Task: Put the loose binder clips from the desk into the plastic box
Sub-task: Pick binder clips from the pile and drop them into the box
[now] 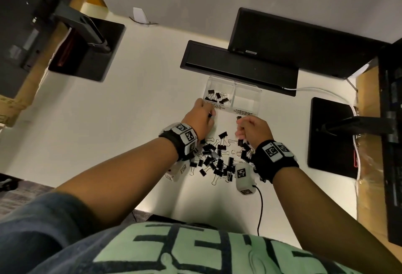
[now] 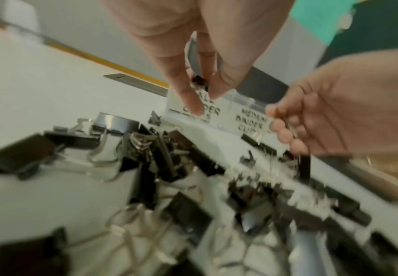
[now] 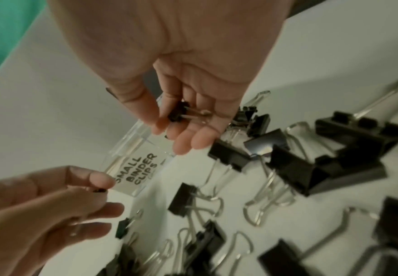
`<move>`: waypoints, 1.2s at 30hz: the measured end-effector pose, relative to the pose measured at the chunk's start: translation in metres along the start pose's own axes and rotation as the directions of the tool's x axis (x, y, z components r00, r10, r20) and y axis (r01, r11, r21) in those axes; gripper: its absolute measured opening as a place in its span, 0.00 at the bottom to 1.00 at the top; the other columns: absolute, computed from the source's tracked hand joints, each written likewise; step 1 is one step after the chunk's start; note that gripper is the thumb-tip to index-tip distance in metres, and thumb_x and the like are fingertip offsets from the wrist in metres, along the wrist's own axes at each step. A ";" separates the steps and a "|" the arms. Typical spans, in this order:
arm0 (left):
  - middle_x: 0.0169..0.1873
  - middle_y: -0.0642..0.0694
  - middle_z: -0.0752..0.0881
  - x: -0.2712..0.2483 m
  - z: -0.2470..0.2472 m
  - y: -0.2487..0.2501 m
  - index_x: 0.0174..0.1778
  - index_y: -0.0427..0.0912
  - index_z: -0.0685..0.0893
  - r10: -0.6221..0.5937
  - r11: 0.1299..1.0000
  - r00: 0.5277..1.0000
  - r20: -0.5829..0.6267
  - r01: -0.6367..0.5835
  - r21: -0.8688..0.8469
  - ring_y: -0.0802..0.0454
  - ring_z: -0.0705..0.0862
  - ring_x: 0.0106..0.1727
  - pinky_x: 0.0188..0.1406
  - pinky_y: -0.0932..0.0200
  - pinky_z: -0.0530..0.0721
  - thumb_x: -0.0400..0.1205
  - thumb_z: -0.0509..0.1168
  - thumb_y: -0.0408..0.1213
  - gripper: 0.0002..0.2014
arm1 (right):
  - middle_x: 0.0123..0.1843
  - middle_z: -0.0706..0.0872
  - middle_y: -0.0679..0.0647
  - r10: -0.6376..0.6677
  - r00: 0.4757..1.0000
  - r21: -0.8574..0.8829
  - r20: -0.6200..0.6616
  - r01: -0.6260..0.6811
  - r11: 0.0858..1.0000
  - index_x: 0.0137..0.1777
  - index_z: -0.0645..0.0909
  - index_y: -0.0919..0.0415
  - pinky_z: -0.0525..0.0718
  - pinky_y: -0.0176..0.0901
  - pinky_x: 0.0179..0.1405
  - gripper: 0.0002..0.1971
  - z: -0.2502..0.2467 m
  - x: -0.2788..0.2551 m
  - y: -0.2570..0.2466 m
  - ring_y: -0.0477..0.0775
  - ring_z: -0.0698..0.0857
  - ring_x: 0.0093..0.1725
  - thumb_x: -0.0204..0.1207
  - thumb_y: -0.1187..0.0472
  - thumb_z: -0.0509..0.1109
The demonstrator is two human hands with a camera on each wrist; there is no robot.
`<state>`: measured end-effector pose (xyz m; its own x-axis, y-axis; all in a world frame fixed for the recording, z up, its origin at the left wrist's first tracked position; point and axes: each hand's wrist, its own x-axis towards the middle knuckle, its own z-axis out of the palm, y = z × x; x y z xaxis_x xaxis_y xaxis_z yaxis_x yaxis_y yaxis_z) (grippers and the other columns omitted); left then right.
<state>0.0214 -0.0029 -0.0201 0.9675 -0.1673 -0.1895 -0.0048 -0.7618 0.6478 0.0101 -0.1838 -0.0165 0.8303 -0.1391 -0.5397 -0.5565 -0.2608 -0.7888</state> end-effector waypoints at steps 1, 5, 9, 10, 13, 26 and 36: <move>0.52 0.44 0.74 -0.001 -0.005 0.000 0.49 0.37 0.79 -0.048 0.997 0.998 -0.035 0.045 -0.069 0.48 0.79 0.43 0.46 0.59 0.80 0.81 0.60 0.32 0.05 | 0.33 0.83 0.54 0.005 1.000 -0.016 0.015 -0.005 1.000 0.43 0.84 0.60 0.81 0.39 0.30 0.06 0.003 -0.002 -0.002 0.52 0.83 0.31 0.75 0.63 0.65; 0.46 0.40 0.77 -0.010 -0.019 -0.009 0.43 0.34 0.77 -0.175 0.982 0.984 -0.037 0.171 -0.082 0.48 0.75 0.43 0.45 0.57 0.74 0.84 0.54 0.32 0.09 | 0.45 0.84 0.47 -0.125 0.978 -0.386 0.166 0.181 0.904 0.47 0.84 0.56 0.79 0.39 0.40 0.03 0.025 -0.017 -0.001 0.47 0.83 0.42 0.74 0.59 0.71; 0.43 0.41 0.77 -0.028 -0.018 -0.020 0.44 0.38 0.72 -0.182 0.982 0.975 0.131 0.174 0.068 0.46 0.76 0.41 0.40 0.55 0.71 0.86 0.50 0.37 0.09 | 0.43 0.83 0.50 -0.112 0.938 -0.579 0.328 0.293 0.761 0.51 0.82 0.52 0.84 0.45 0.40 0.06 0.048 -0.029 0.004 0.51 0.82 0.39 0.75 0.58 0.72; 0.43 0.42 0.77 -0.032 -0.016 -0.022 0.43 0.40 0.72 -0.176 0.982 0.972 0.156 0.162 0.099 0.46 0.77 0.41 0.39 0.55 0.72 0.86 0.51 0.38 0.09 | 0.40 0.82 0.49 -0.103 0.937 -0.603 0.333 0.296 0.741 0.51 0.82 0.52 0.84 0.46 0.40 0.07 0.049 -0.030 0.005 0.51 0.82 0.37 0.74 0.56 0.73; 0.45 0.45 0.78 -0.041 -0.010 -0.029 0.45 0.43 0.74 -0.152 0.981 0.970 0.190 0.125 0.147 0.46 0.79 0.42 0.42 0.53 0.79 0.81 0.59 0.42 0.06 | 0.40 0.80 0.47 -0.111 0.954 -0.632 0.279 0.270 0.727 0.51 0.82 0.53 0.85 0.48 0.43 0.07 0.041 -0.027 0.002 0.51 0.82 0.39 0.75 0.54 0.72; 0.50 0.44 0.82 -0.051 -0.004 -0.029 0.49 0.42 0.80 -0.113 0.993 0.962 0.250 0.115 0.004 0.46 0.83 0.46 0.52 0.47 0.85 0.78 0.58 0.32 0.07 | 0.64 0.82 0.56 -0.304 0.952 -0.507 0.045 0.284 0.814 0.66 0.77 0.57 0.76 0.32 0.42 0.16 0.032 0.017 -0.083 0.51 0.82 0.52 0.81 0.69 0.60; 0.49 0.47 0.78 0.000 -0.037 0.001 0.54 0.40 0.79 -0.093 0.990 0.996 0.015 0.094 -0.106 0.57 0.77 0.35 0.33 0.68 0.74 0.83 0.56 0.30 0.09 | 0.67 0.80 0.55 -0.367 0.930 -0.514 0.031 0.330 0.792 0.66 0.78 0.56 0.73 0.34 0.53 0.20 0.029 0.013 -0.071 0.50 0.80 0.62 0.80 0.72 0.56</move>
<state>0.0306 0.0201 0.0079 0.9599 -0.1052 -0.2597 0.1127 -0.7036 0.7016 0.0594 -0.1395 0.0240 0.9752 -0.0042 -0.2214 -0.1510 -0.7437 -0.6512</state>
